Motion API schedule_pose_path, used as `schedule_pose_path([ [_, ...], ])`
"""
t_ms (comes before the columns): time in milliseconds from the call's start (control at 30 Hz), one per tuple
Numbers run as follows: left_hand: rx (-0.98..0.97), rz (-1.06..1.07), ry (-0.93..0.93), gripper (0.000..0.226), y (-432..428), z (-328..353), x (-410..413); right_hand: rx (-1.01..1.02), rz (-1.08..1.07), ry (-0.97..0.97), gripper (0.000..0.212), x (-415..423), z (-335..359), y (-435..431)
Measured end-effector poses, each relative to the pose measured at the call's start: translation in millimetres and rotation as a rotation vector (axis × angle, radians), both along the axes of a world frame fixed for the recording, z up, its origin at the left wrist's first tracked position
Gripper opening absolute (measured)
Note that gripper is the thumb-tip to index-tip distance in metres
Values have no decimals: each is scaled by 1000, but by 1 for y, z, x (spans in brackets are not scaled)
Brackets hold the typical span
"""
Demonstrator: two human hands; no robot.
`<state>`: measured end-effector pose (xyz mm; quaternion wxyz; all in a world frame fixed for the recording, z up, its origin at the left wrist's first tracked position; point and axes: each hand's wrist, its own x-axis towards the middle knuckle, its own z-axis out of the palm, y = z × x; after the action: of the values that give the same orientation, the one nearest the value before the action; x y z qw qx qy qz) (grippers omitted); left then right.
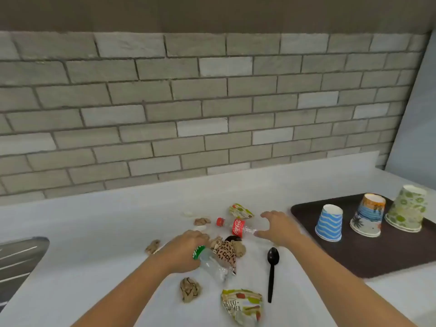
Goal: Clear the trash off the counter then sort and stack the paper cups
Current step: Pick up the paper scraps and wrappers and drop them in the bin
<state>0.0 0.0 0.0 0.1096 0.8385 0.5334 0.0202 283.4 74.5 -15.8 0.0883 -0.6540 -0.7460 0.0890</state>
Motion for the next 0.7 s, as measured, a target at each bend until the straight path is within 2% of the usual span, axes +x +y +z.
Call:
schedule_pose_path([
  [167,45,-144,226,69,7,-23,14,-50,2,-119,80,-3,-16,7],
  [333,141,-184,348,65,20,-38,22,-91,34,-235,75,-6,-28,22],
  [467,174,-192,403,60,26,-48,26,-79,51,-205,73,1,-36,31],
  [567,197,-183,407,65,27,-48,28,2,67,15,68,11,-34,29],
  [633,230,-152,364,68,23,-39,28,93,50,279,61,17,-26,24],
  [700,292,-94,234,65,14,-25,25,194,15,532,54,21,-14,15],
])
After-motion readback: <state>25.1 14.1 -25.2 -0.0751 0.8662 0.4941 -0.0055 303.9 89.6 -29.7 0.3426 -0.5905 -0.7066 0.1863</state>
